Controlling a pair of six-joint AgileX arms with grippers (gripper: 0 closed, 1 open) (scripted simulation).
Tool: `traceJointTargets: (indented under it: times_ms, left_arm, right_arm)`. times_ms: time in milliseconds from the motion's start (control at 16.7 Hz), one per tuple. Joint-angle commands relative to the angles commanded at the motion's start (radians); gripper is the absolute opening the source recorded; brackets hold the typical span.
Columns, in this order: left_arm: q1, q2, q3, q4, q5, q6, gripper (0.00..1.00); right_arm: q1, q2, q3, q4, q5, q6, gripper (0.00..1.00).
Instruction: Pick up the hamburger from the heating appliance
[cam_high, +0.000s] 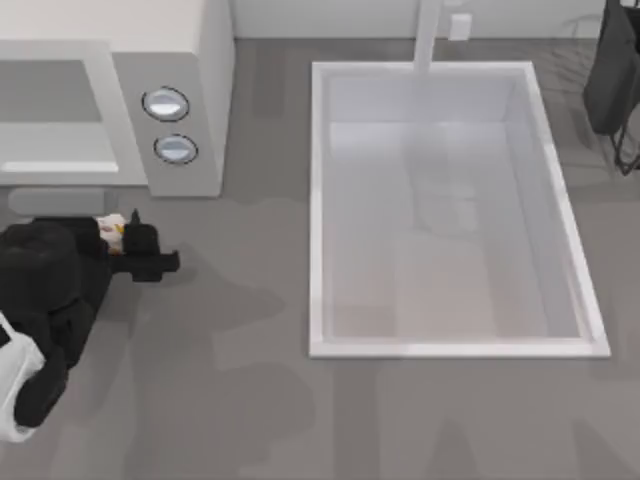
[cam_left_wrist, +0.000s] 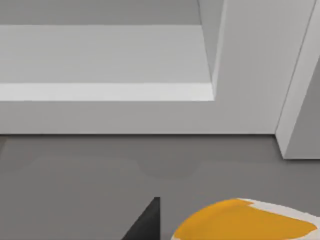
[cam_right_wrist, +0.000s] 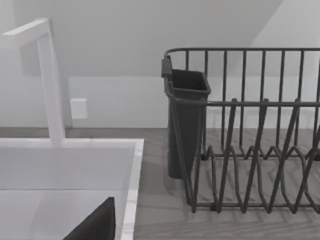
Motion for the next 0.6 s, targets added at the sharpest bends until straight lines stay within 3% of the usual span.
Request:
traceJointTargets:
  times_ms: [600]
  left_arm:
    - [0.0, 0.0, 0.0, 0.0, 0.0, 0.0, 0.83]
  right_arm:
    - [0.0, 0.0, 0.0, 0.0, 0.0, 0.0, 1.0]
